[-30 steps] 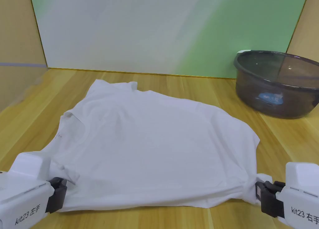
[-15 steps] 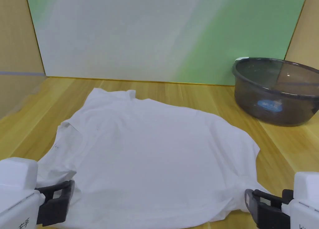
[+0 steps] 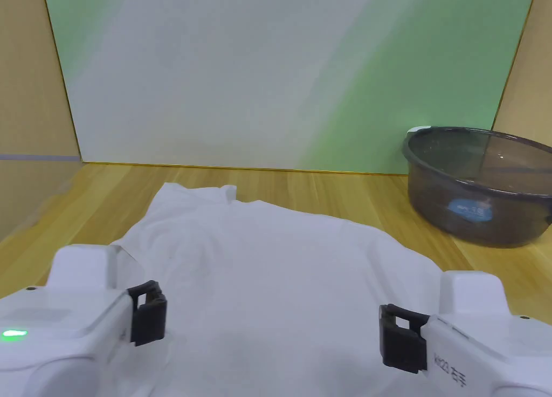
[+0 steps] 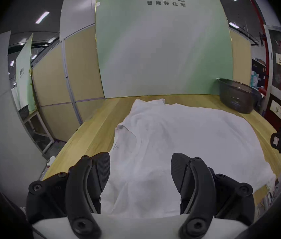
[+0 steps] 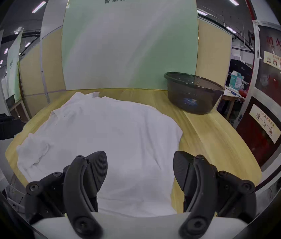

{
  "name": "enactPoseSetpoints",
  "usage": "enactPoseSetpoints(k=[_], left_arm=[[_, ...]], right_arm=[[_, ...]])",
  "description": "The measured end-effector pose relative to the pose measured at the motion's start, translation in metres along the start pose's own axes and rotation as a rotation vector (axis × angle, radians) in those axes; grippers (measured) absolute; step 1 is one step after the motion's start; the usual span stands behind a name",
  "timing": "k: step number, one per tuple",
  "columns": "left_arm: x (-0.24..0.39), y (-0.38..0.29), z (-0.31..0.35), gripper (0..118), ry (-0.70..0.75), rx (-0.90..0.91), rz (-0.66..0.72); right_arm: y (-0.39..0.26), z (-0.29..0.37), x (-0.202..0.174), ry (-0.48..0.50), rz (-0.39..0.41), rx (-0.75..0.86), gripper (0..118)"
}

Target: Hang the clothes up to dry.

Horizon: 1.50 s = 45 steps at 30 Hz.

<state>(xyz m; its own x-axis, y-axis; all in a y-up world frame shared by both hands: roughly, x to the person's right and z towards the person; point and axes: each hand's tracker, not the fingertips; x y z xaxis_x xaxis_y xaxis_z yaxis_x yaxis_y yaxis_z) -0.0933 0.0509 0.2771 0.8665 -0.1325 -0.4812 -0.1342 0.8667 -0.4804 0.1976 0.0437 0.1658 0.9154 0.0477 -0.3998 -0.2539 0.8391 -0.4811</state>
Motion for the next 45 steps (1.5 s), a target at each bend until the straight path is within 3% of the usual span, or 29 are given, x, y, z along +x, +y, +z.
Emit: enactPoseSetpoints(k=[6,7,8,9,10,12,18,20,22,24,25,26,27,28,30,32,37,40,43,45], left_arm=[[0.052,0.004,-0.03,71,0.011,0.016,-0.059],[0.057,0.003,-0.034,69,0.0,0.026,-0.061],[0.063,0.004,-0.038,58,-0.015,0.03,-0.068],[0.069,0.005,-0.042,32,-0.027,0.019,-0.072],[0.07,0.005,-0.042,0,-0.026,0.026,-0.041],[0.076,0.004,-0.041,0,-0.086,0.01,-0.06],[0.069,0.001,-0.038,0,-0.075,0.01,-0.07],[0.064,0.0,-0.036,0,-0.079,0.0,-0.062],[0.058,-0.003,-0.033,0,-0.08,0.001,-0.069],[0.053,-0.004,-0.033,0,-0.087,-0.003,-0.076],[0.049,-0.005,-0.033,0,-0.098,-0.01,-0.072],[0.046,-0.006,-0.032,0,-0.099,-0.009,-0.068],[0.042,-0.007,-0.032,0,-0.101,-0.009,-0.062],[0.04,-0.008,-0.032,0,-0.104,-0.011,-0.063],[0.034,-0.01,-0.03,0,-0.101,-0.014,-0.057],[0.029,-0.014,-0.029,0,-0.11,-0.024,-0.056],[0.017,-0.023,-0.023,0,-0.095,-0.031,-0.063],[0.011,-0.028,-0.022,0,-0.085,-0.038,-0.043],[0.007,-0.033,-0.024,0,-0.089,-0.048,-0.025],[0.006,-0.035,-0.027,0,-0.093,-0.054,-0.022]], right_arm=[[0.008,-0.032,-0.025,-0.041,-0.052,0.022,82],[0.007,-0.037,-0.027,-0.04,-0.053,0.037,81],[0.006,-0.044,-0.031,-0.054,-0.033,0.051,75],[0.006,-0.048,-0.034,-0.08,-0.038,0.042,52],[0.003,-0.051,-0.037,-0.108,-0.053,0.024,0],[-0.001,-0.054,-0.037,-0.037,-0.054,-0.004,0],[-0.002,-0.044,-0.031,-0.004,-0.015,0.009,0],[0.004,-0.041,-0.03,0.038,0.046,0.016,0],[0.019,-0.035,-0.026,0.171,0.118,0.008,0],[0.038,-0.034,-0.027,0.424,0.264,-0.083,7],[0.05,-0.035,-0.028,0.573,0.333,-0.141,34],[0.059,-0.033,-0.036,0.649,0.398,-0.185,61],[0.064,-0.032,-0.046,0.742,0.513,-0.24,87],[0.065,-0.032,-0.055,0.814,0.6,-0.277,105],[0.065,-0.026,-0.078,0.868,0.832,-0.301,103],[0.052,-0.03,-0.098,0.872,1.011,-0.363,103],[0.028,-0.056,-0.128,0.975,1.115,-0.593,103],[0.013,-0.065,-0.139,0.914,1.244,-0.607,97],[0.008,-0.075,-0.143,0.894,1.253,-0.624,94],[0.004,-0.083,-0.142,0.883,1.27,-0.629,85]])
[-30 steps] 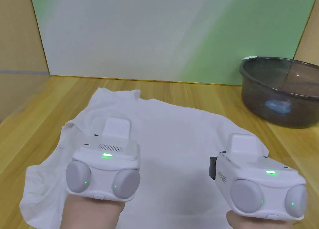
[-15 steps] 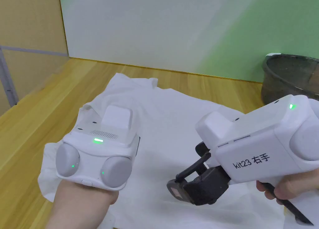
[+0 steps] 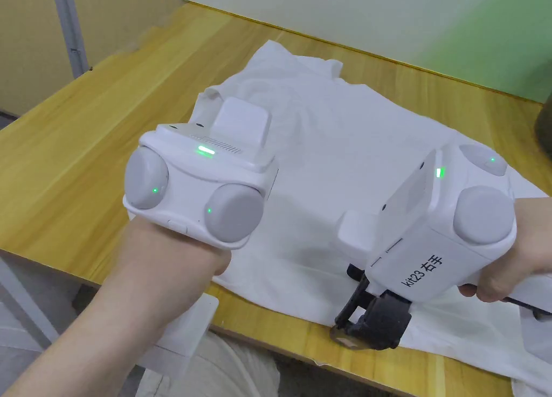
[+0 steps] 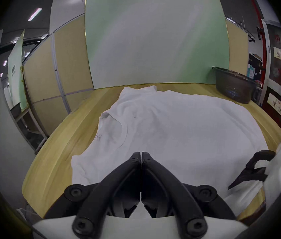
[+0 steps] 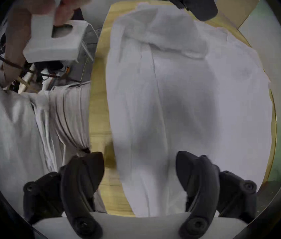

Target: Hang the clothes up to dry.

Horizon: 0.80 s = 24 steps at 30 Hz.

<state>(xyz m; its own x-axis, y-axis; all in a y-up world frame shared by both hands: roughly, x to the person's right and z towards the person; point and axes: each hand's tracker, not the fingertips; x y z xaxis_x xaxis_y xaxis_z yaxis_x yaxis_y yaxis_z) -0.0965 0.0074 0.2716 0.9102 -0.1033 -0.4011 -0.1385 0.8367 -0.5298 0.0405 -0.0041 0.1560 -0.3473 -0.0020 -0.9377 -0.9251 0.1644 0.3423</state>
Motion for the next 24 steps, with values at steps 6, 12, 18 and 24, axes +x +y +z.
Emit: enactPoseSetpoints(k=[6,12,18,24], left_arm=[[-0.001,0.001,-0.006,0,-0.011,-0.004,0.017],[0.001,0.002,-0.007,0,-0.024,-0.002,0.014],[-0.006,0.005,-0.009,0,-0.007,-0.003,0.013],[-0.01,0.013,-0.008,0,0.002,0.011,0.01]], right_arm=[[-0.002,0.015,0.01,-0.006,-0.026,0.018,36],[-0.006,0.016,0.008,-0.005,-0.057,0.027,1],[-0.031,0.029,-0.01,0.02,-0.068,0.048,1],[-0.087,0.043,-0.027,0.074,-0.144,0.04,1]])
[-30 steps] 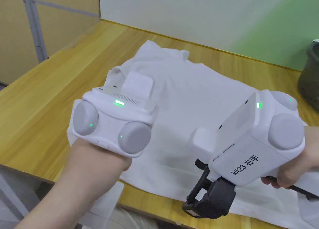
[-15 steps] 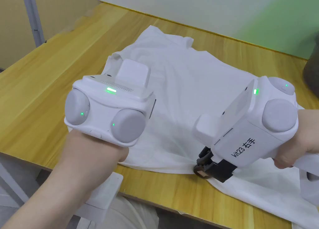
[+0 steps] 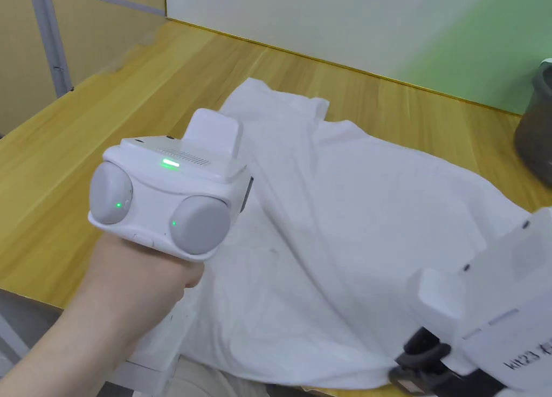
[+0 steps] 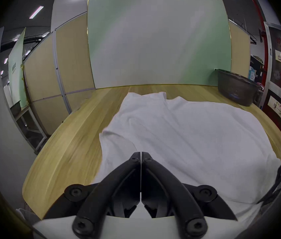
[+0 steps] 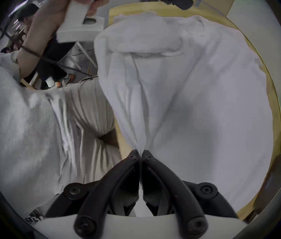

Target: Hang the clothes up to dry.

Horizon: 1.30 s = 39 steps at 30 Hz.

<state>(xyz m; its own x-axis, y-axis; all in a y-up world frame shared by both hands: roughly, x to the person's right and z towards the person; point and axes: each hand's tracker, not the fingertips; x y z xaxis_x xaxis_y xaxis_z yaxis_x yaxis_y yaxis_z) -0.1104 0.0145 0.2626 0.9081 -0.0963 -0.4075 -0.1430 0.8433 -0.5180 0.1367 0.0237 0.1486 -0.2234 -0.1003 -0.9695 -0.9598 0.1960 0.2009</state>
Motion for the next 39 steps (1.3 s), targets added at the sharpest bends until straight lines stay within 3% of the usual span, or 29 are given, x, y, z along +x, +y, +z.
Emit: enactPoseSetpoints(k=[6,13,15,18,22,25,31,35,39], left_arm=[[-0.001,0.003,-0.002,0,-0.007,0.002,0.005],[-0.01,0.006,-0.012,0,-0.004,0.002,0.024],[-0.012,0.007,-0.015,0,-0.007,0.001,0.03],[-0.014,0.009,-0.02,0,-0.019,-0.001,0.038],[-0.016,0.012,-0.029,0,-0.031,-0.005,0.042],[-0.018,0.013,-0.039,0,-0.026,-0.011,0.038],[-0.021,0.014,-0.057,0,-0.008,-0.045,0.055],[-0.02,0.012,-0.064,0,0.0,-0.066,0.052],[-0.017,0.011,-0.067,0,0.004,-0.079,0.044]], right_arm=[[-0.038,0.004,0.013,-0.022,-0.145,-0.046,1],[-0.086,0.03,0.086,-0.201,-0.372,-0.174,1],[-0.089,0.032,0.111,-0.294,-0.43,-0.214,1],[-0.086,0.025,0.155,-0.444,-0.381,-0.324,1],[-0.056,0.014,0.211,-0.612,-0.475,-0.385,1],[-0.025,0.012,0.25,-0.704,-0.415,-0.343,1],[0.034,0.006,0.323,-0.77,-0.418,-0.284,2],[0.064,0.004,0.352,-0.806,-0.426,-0.228,2],[0.063,0.001,0.377,-0.804,-0.516,-0.158,2]])
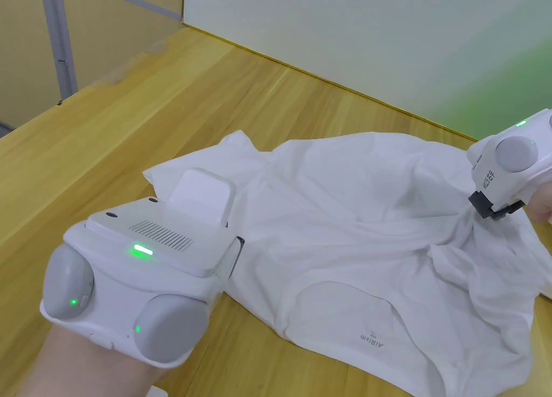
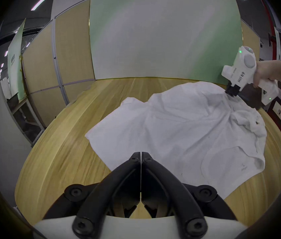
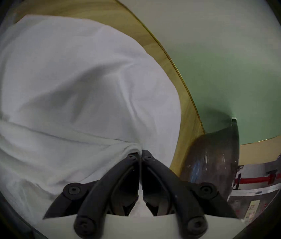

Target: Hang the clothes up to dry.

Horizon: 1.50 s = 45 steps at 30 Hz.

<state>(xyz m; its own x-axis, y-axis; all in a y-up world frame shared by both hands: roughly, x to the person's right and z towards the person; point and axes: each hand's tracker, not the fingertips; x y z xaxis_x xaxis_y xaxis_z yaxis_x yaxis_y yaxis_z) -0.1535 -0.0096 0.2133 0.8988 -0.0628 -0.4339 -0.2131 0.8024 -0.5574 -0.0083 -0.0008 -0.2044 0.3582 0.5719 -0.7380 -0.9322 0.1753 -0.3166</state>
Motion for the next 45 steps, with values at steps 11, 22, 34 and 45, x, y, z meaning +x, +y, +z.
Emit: enactPoseSetpoints(k=[11,22,34,45], left_arm=[[0.013,0.013,0.009,0,-0.012,0.025,-0.001],[0.031,0.022,0.027,0,-0.047,0.094,-0.027],[0.054,-0.008,0.052,0,-0.065,0.107,-0.086],[0.048,-0.012,0.065,0,-0.011,0.128,-0.064]], right_arm=[[-0.082,0.07,0.028,-0.002,-0.57,0.261,93],[-0.248,0.215,-0.093,-0.156,-0.862,0.626,97],[-0.348,0.193,-0.203,-0.202,-0.983,0.563,0],[-0.336,0.185,-0.184,-0.112,-0.934,0.481,0]])
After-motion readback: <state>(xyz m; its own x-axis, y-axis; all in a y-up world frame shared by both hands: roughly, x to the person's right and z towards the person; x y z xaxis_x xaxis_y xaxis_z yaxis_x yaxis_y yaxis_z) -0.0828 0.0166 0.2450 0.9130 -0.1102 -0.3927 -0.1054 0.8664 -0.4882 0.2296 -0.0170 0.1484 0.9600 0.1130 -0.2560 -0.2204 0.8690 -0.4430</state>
